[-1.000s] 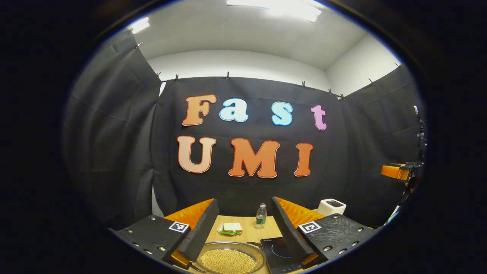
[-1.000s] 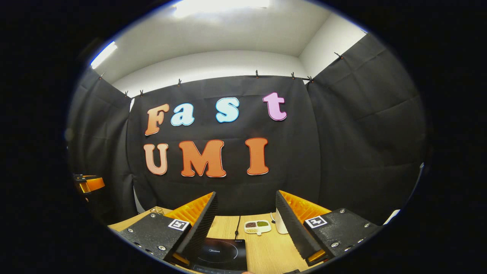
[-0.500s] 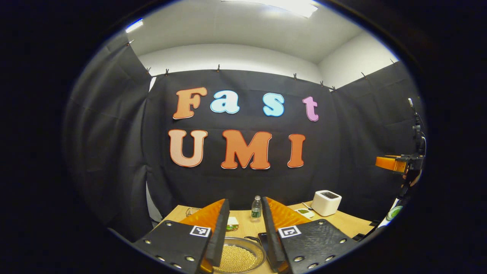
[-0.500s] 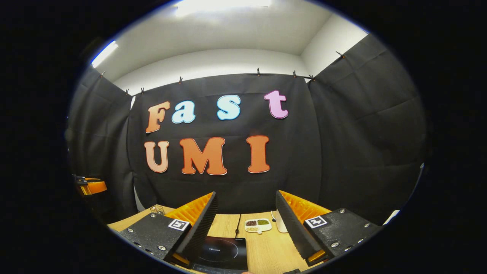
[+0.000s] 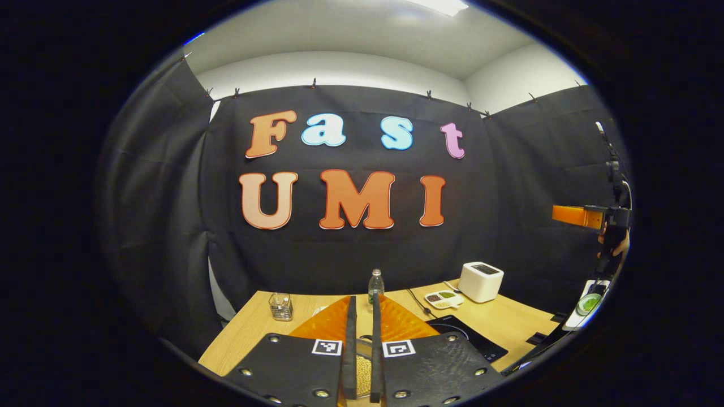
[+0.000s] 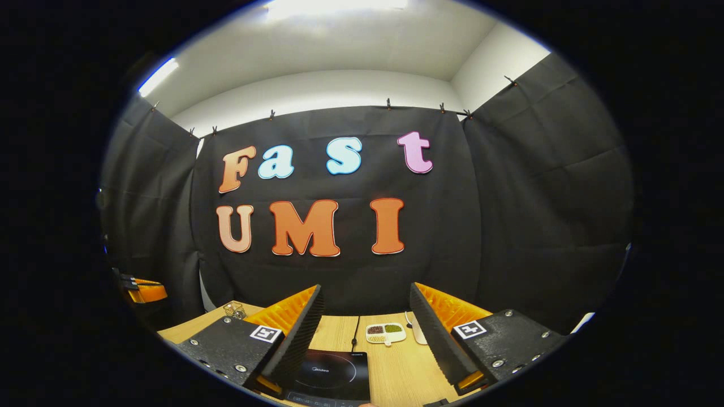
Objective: First push the handle of the pot to place it horizontally, then grasp the pot with both hands and set it on the induction cooktop.
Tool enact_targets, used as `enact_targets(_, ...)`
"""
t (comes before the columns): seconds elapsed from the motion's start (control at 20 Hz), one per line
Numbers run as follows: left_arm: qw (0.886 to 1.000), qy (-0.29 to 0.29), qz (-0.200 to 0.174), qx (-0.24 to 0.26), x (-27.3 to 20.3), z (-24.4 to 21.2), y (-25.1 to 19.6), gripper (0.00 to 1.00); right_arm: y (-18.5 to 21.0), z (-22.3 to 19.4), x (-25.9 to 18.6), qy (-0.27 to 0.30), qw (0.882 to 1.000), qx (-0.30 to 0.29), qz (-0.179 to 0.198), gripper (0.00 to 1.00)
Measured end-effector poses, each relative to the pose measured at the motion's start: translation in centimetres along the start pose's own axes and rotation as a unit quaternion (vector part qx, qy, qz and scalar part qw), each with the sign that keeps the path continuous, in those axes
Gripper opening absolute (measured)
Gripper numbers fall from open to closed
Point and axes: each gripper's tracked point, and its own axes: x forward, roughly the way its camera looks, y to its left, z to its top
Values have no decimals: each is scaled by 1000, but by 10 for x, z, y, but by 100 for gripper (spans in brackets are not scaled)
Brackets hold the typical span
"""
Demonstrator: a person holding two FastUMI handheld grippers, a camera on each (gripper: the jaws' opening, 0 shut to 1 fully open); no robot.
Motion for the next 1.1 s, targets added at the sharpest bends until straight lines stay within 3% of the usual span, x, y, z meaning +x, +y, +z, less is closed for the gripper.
enact_targets(0.15,1000,18,2,-7,-5,-25,4,0,5,-2,1,1,1000,2,2,95)
enact_targets(1.1,984,170,14,-41,-63,-188,39,2,38,-14,8,13,1000,-4,13,95)
